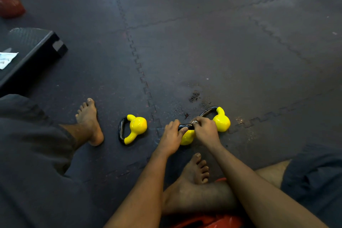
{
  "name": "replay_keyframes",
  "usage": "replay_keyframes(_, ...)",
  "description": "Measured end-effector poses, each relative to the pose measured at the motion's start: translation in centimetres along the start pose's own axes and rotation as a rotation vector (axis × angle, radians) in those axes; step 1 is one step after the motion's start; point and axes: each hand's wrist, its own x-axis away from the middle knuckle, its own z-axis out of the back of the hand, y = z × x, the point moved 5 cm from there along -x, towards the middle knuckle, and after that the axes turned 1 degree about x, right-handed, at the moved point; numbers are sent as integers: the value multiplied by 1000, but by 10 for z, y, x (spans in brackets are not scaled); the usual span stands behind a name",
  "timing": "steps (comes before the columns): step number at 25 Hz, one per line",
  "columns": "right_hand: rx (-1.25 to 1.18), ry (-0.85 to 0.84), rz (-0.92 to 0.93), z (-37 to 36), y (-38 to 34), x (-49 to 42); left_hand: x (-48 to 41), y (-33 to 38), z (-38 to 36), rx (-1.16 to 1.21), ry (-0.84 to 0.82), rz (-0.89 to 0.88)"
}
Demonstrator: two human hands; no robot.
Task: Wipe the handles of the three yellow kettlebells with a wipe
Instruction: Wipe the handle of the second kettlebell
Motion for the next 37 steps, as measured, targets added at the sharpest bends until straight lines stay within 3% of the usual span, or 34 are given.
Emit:
replay_keyframes(3,114,-178,30,-4,-2,-7,1,0,-1,-12,-47,-35)
replay_keyframes(6,39,-249,-6,-1,5,-10,0,0,0,3,-74,-46)
replay_keyframes(16,-100,28,17,5,7,-1,-3,-6,1,86,23,57)
replay_keyframes(22,-123,53,224,-9,-14,12,-2,-7,-2,62,76,132)
replay_keyframes(29,-312,304,-157,3,10,20,-5,-6,-6,247,-38,122)
replay_keyframes(37,-372,479,-572,1,19,32,1,10,-19,155,-115,57)
